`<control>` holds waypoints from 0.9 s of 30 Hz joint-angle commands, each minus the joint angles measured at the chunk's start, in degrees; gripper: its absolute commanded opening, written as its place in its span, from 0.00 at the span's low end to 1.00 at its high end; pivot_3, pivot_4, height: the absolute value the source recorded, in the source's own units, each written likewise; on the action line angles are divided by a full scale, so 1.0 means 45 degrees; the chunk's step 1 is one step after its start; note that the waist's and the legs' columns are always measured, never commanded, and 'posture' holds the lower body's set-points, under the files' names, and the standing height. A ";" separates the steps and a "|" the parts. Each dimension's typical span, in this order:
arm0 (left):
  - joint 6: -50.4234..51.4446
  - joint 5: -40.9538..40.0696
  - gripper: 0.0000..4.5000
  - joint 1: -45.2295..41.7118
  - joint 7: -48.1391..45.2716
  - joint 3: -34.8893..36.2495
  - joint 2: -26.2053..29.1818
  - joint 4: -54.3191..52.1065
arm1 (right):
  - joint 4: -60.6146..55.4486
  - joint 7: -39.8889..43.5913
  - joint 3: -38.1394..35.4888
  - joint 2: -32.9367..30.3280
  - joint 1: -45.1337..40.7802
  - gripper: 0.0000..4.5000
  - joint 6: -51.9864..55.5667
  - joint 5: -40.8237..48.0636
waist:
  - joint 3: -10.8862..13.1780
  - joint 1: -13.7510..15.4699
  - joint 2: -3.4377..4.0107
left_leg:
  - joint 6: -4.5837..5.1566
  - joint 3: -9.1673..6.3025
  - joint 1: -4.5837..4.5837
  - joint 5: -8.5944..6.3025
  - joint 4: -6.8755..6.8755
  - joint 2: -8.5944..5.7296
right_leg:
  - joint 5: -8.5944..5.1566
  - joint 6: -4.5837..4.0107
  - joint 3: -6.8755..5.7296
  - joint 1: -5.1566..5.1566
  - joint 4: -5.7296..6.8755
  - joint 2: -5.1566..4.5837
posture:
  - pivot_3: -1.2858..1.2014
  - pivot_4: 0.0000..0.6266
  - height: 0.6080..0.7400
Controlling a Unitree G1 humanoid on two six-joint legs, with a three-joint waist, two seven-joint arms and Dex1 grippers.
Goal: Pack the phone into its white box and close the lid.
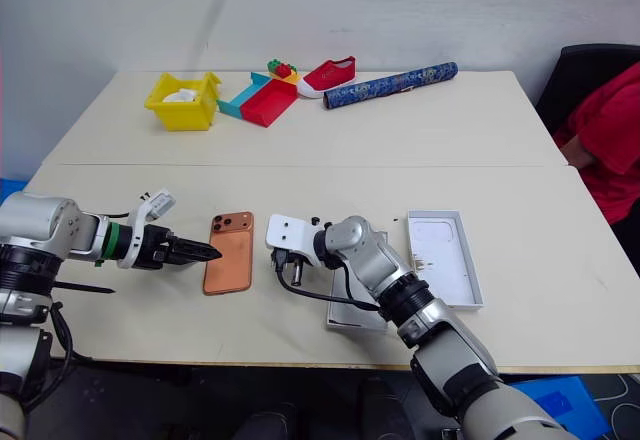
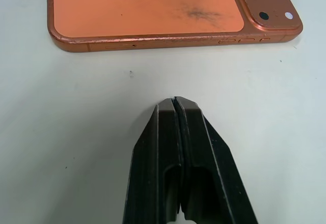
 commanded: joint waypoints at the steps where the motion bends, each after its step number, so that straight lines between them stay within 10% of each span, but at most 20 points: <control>1: 0.0541 0.0153 1.00 0.0680 0.0398 -0.0534 -0.0294 -0.0103 | -0.0156 0.0064 -0.0010 0.0125 -0.0182 0.00 -0.0031 0.0013 | -0.0001 0.0006 -0.0003 | 0.0001 0.0003 -0.0001 -0.0001 -0.0001 -0.0002 | 0.0000 0.0000 0.0005 -0.0001 -0.0002 0.0000 | 0.52 0.24 1.00; 27: -0.0186 0.0194 1.00 0.1227 -0.0572 -0.0172 0.0790 0.0690 | 0.0247 0.0262 0.0050 0.0301 -0.0256 0.00 -0.0317 -0.0026 | 0.0005 -0.0034 -0.0046 | -0.0044 0.0029 0.0008 -0.0071 -0.0007 0.0102 | -0.0028 -0.0059 0.0061 -0.0034 0.0000 0.0133 | 0.52 0.24 1.00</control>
